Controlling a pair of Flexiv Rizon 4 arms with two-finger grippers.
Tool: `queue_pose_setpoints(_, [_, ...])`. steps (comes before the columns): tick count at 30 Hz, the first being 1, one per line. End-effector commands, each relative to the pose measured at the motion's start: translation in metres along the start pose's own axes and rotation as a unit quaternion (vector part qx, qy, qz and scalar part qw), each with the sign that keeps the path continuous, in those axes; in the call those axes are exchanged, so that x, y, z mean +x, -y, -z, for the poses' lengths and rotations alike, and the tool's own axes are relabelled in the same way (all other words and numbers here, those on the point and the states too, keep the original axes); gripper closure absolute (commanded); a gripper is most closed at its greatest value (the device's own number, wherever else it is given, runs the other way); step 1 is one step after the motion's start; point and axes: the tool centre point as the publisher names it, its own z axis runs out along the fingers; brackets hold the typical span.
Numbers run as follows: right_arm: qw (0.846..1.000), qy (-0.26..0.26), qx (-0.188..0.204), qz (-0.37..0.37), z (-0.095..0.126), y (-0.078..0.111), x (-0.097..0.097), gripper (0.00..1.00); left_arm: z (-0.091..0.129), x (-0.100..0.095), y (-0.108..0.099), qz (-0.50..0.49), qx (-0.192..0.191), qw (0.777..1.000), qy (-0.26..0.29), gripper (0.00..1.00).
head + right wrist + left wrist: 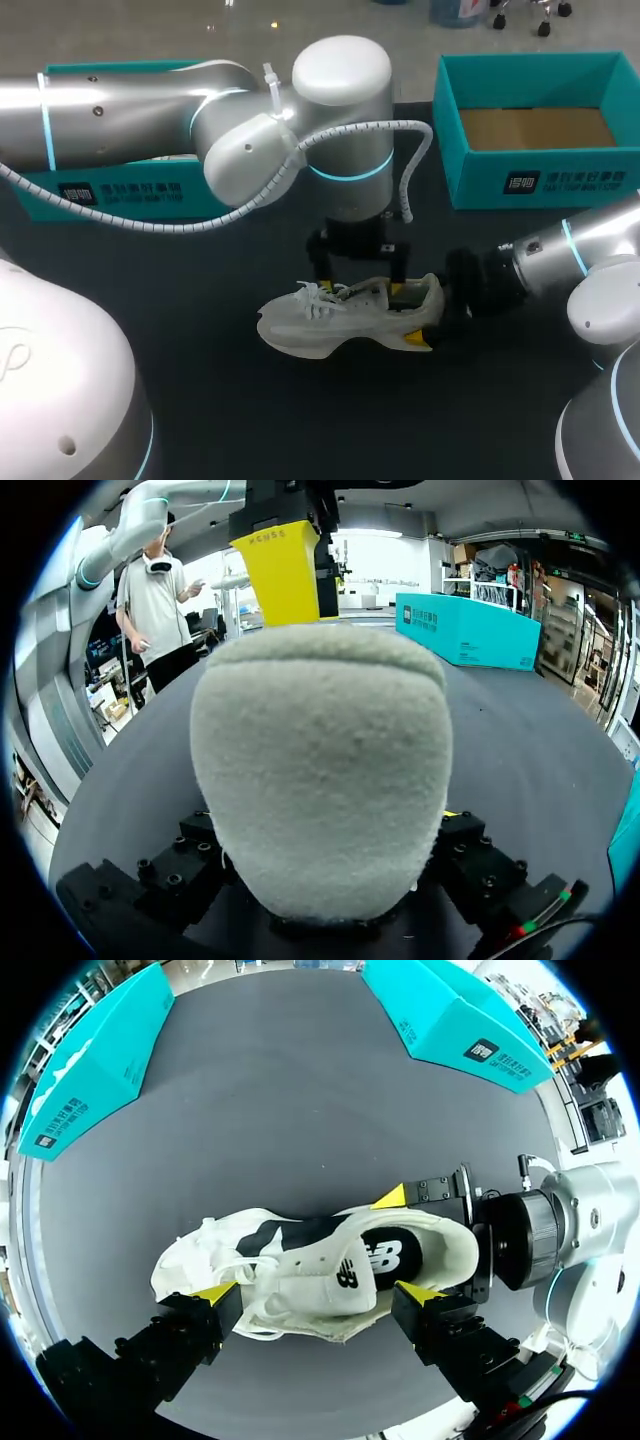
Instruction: Take the shoe out of the shoebox, open the shoe tongue, remove and reinsert the insole, then place the shoe into the shoebox
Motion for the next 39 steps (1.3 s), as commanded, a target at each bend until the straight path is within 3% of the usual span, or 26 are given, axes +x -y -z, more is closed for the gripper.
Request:
queue_pose_setpoints(1, [1.0,0.0,0.001,0.0,-0.006,0.002,0.0,1.0,0.002,-0.004,-0.001,0.001,0.003,1.0,-0.001,0.0])
queue_pose_setpoints(13, [1.0,0.0,0.001,0.0,-0.006,0.002,0.0,1.0,0.001,-0.002,-0.001,0.02,0.009,1.0,0.015,0.0])
queue_pose_setpoints(33, [1.0,0.0,0.001,0.0,-0.006,0.002,0.0,1.0,-0.028,0.007,0.005,0.024,-0.01,0.999,0.032,0.0])
queue_pose_setpoints(39, [1.0,0.0,0.001,0.0,-0.006,0.002,0.0,1.0,-0.03,-0.005,-0.003,0.035,-0.017,0.998,0.042,0.0])
